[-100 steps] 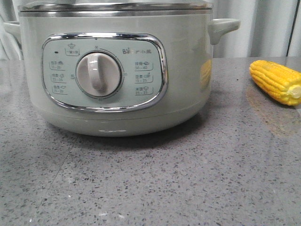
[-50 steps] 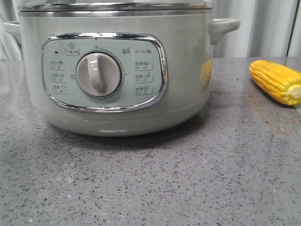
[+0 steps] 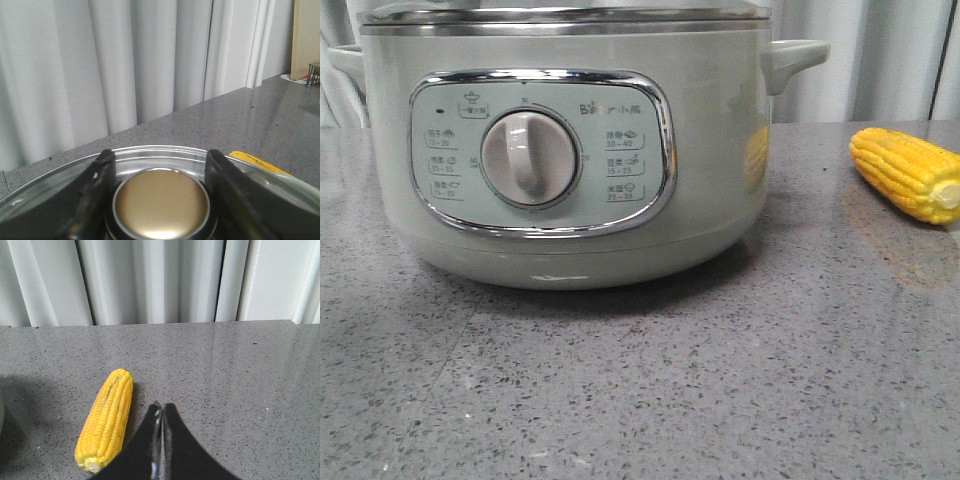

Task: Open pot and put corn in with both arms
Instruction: 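Lift the glass lid off the pot with the left gripper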

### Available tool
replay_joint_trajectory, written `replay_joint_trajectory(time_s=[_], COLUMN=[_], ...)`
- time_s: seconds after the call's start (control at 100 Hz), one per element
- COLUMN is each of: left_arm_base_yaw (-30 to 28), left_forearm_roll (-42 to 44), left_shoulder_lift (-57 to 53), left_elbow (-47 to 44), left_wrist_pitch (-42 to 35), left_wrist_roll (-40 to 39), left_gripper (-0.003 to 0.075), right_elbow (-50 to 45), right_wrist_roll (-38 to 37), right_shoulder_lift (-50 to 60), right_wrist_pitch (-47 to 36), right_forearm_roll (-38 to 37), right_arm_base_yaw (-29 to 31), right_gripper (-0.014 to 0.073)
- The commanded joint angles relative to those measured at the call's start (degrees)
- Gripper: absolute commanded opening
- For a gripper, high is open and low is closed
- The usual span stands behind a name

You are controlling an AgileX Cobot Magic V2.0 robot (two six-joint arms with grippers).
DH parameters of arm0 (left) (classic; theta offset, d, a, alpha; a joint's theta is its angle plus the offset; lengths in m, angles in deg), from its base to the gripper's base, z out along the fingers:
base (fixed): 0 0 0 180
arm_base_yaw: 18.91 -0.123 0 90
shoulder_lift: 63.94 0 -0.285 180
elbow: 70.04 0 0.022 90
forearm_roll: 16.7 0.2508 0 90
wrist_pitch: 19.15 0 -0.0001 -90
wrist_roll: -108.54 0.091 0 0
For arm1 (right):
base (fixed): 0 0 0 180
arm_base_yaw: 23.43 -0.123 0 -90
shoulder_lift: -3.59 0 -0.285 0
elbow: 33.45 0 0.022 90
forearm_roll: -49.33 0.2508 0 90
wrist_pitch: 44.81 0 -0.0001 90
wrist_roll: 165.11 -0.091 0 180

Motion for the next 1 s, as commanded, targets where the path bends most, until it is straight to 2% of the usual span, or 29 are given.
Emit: replay_joint_trajectory(time_s=[0.0, 0.3, 0.52, 0.71, 0.99], left_arm_base_yaw=[0.03, 0.03, 0.03, 0.03, 0.03], left_forearm_roll=[-0.72, -0.72, -0.72, -0.72, -0.52], left_shoulder_lift=[-1.03, -1.47, -5.30, -9.67, -14.57], left_elbow=[1.77, 1.77, 1.77, 2.37, 7.88], left_wrist_pitch=[-3.20, -10.00, -9.65, -7.04, 5.18], left_wrist_roll=[-0.05, -0.05, -0.05, -0.05, 0.07], left_gripper=[-0.0020, -0.0020, -0.0020, -0.0020, -0.0020], right_elbow=[2.05, 2.05, 2.05, 2.05, 2.05], right_wrist_roll=[0.35, 0.35, 0.35, 0.35, 0.35], right_shoulder_lift=[-0.63, -0.63, -0.63, -0.63, -0.63], right_wrist_pitch=[-4.02, -3.10, -3.10, -3.10, -3.10], right_forearm_roll=[-0.05, -0.05, -0.05, -0.05, -0.05], right_arm_base_yaw=[0.28, 0.28, 0.28, 0.28, 0.28], right_gripper=[-0.0064, -0.0064, -0.0064, -0.0064, -0.0064])
